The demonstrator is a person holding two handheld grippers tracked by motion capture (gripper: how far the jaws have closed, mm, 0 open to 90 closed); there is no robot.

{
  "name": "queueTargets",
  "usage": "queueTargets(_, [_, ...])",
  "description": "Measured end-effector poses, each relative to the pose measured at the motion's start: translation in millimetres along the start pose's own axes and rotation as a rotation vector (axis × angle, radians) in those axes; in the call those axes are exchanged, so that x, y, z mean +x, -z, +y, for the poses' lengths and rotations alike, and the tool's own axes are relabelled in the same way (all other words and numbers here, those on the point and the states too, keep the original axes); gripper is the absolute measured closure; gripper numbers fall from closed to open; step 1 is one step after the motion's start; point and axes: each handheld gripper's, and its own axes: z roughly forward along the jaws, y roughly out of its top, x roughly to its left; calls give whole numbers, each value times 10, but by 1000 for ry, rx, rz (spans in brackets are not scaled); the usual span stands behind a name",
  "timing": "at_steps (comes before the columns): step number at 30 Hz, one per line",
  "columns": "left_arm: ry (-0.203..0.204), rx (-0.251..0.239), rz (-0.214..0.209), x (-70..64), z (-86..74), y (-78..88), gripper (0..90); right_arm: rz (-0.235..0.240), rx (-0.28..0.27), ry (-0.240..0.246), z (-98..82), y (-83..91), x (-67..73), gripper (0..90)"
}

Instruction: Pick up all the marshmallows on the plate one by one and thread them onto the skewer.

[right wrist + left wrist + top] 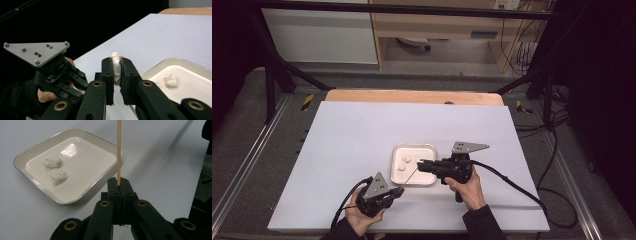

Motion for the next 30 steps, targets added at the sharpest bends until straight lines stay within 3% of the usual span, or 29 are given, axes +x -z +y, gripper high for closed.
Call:
queueTargets(16, [11, -3, -25, -14, 6, -35, 890, -7, 18, 0, -45, -17, 8, 824])
queueTargets(17, [19, -33, -38, -13, 20, -22, 889, -7, 23, -5, -48, -20, 7, 823])
queueTargets(18, [27, -54, -43, -20, 76, 4, 890, 15, 72, -13, -64, -51, 4, 821])
queueTargets(19, [-13, -46, 0, -48, 123, 17, 889, 26, 118, -5, -127, -134, 16, 818])
queueTargets(20, [-25, -42, 17, -58, 114, 5, 890, 39, 125, -5, -189, -205, 40, 819])
queueTargets(21, [12, -56, -13, -33, 77, 0, 890, 34, 111, 10, -201, -227, 53, 819])
queueTargets(22, [21, -51, -20, -15, 64, 6, 890, 42, 118, 13, -185, -234, 55, 817])
queueTargets(30, [28, -39, 2, -7, 66, -14, 889, 22, 111, 5, -207, -270, 54, 809])
